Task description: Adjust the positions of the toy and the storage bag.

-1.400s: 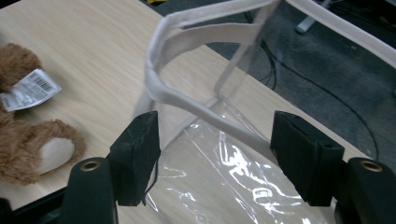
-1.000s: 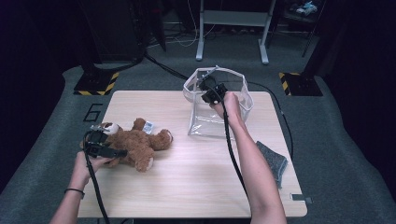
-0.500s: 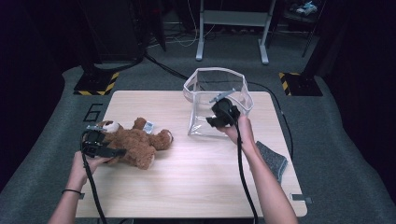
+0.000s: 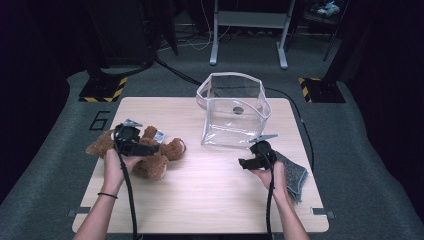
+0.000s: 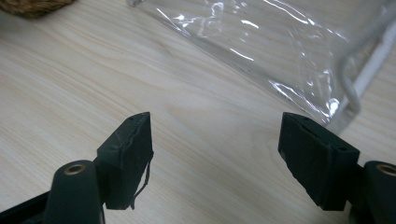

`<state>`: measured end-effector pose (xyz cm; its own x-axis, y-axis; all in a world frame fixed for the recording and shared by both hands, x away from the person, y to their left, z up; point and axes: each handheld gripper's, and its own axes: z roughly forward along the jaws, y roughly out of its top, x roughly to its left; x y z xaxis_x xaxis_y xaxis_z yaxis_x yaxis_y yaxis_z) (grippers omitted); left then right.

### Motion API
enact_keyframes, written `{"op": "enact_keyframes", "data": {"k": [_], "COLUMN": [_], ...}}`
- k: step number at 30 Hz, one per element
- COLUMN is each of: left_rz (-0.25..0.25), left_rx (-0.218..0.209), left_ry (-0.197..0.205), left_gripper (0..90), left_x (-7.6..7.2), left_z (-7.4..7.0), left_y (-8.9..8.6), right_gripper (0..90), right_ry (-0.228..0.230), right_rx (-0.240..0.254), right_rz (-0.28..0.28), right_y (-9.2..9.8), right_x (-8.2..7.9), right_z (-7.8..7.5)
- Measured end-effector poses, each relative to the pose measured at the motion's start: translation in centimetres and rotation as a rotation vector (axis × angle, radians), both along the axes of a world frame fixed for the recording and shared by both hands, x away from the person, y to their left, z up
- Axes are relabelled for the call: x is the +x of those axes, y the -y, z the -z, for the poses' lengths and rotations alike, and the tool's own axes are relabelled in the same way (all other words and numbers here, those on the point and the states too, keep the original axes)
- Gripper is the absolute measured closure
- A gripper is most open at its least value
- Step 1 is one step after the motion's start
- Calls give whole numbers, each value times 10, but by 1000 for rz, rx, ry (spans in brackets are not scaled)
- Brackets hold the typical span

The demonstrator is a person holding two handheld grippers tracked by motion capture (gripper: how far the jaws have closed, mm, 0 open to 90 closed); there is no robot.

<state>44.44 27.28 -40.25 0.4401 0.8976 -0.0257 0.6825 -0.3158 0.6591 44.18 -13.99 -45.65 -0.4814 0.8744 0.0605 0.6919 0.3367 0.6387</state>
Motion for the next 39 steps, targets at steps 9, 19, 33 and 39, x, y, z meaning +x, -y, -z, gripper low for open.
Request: {"op": "enact_keyframes", "data": {"k": [9,19,33,39], "left_rz": [-36,-123,-163,-37], "left_rx": [122,146,95,104], "left_ry": [30,47,-40,-29], "left_gripper": [112,75,5,40], "left_x": [-23,-48,-56,-49], "left_z": [21,26,61,67], "left_y": [3,-15,-36,-44], "right_gripper": [255,246,257,260], "right_ry": [-20,-10,-41,-53], "right_rx": [54,56,52,55], "right_rz": [72,106,106,102], "right_y": [23,33,29,29], "right_x": [-12,-19,-23,-21], "right_z": [16,26,34,35]}}
